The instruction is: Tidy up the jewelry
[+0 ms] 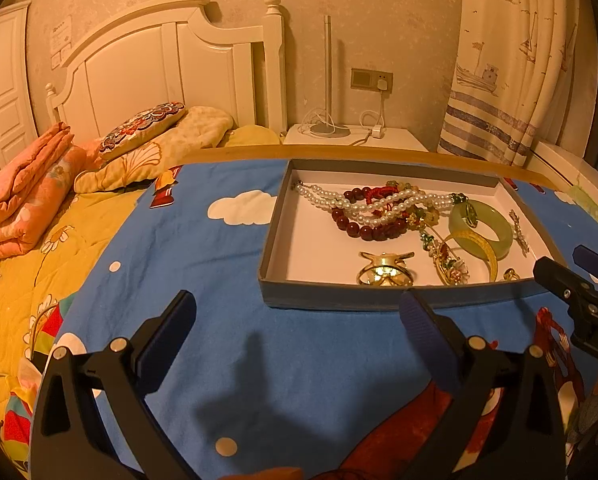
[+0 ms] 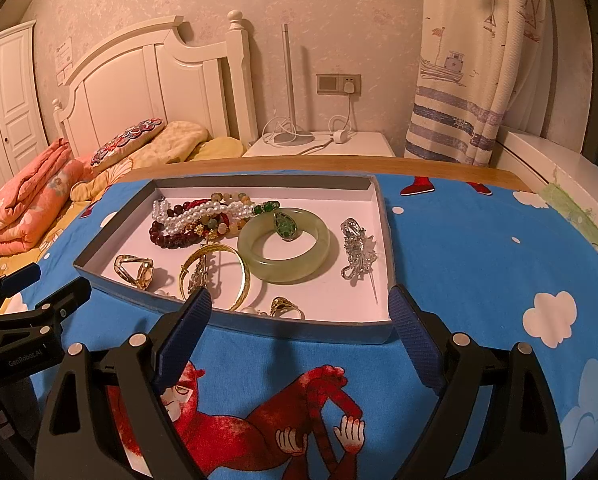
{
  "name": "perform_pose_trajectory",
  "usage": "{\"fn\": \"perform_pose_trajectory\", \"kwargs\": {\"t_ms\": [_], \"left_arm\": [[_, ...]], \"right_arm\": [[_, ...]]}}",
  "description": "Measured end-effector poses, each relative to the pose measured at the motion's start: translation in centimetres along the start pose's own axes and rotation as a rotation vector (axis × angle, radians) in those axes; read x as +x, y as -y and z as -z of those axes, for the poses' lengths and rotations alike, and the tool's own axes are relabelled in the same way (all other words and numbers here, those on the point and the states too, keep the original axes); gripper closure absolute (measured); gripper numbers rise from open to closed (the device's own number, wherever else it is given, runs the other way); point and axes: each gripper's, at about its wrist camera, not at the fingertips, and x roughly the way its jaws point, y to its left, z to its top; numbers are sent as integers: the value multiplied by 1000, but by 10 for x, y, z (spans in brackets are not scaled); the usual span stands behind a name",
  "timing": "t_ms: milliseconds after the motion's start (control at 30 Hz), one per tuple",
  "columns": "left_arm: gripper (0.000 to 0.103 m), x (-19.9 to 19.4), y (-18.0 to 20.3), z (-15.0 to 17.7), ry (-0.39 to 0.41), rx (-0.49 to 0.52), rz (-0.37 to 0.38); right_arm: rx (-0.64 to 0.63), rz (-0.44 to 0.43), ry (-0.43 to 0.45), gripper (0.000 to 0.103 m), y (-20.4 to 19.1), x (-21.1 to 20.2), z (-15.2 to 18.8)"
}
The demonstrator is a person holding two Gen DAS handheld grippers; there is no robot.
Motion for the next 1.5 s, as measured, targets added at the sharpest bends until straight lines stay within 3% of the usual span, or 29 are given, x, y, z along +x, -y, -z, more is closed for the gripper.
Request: {"fn": "perform_pose_trajectory", "kwargs": {"t_ms": [1500], "left_arm": [[2,-7,3,0,29,8,-18]], "right_arm": [[1,-1,0,17,1,0,0]]}}
